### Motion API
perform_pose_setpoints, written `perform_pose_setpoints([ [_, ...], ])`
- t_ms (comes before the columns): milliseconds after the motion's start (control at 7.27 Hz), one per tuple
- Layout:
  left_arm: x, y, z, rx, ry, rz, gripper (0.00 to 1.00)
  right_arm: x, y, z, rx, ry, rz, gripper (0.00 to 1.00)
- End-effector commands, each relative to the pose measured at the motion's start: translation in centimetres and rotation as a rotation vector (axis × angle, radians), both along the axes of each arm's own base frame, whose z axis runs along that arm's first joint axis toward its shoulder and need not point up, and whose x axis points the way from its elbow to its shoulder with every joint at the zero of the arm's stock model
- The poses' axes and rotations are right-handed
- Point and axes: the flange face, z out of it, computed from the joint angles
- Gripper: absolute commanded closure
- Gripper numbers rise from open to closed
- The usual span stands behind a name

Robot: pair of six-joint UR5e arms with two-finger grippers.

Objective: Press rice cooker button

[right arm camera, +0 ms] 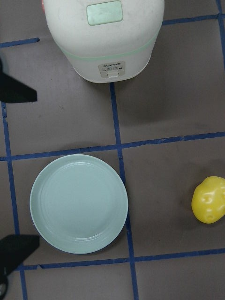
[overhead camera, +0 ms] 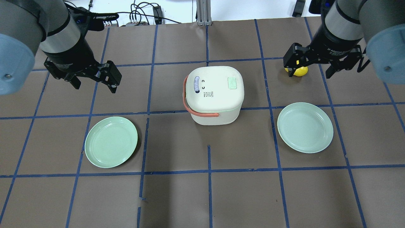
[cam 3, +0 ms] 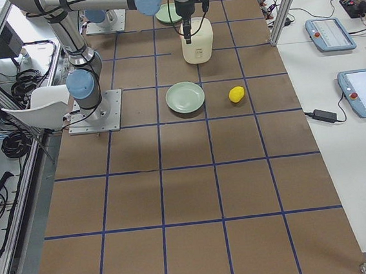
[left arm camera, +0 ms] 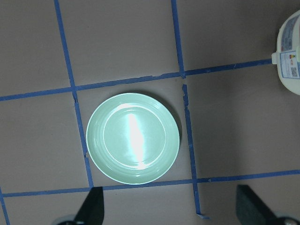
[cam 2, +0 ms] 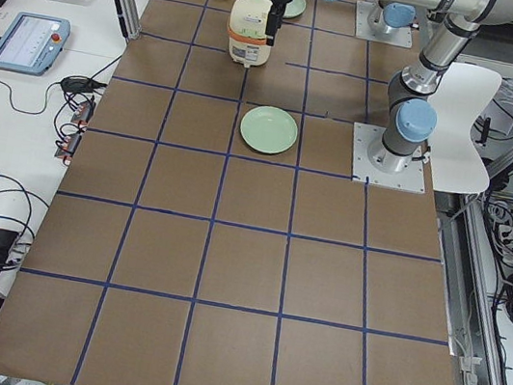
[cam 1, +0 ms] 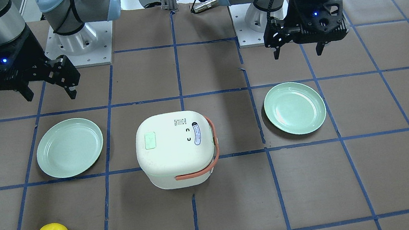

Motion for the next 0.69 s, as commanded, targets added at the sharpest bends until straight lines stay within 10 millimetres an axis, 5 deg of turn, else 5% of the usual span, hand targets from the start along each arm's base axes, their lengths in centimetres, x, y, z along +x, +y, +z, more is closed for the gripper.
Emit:
perform_pose_setpoints([
  [0, 0.00, 0.00, 0.00, 0.000, 0.000, 0.000, 0.00, 0.04, 0.29, -0.17, 0.030, -0.004, -0.002, 0.00],
  [550, 0.00, 0.00, 0.00, 0.000, 0.000, 0.000, 0.00, 0.50, 0.40, -0.41, 0.033, -0.050, 0.000, 0.00],
])
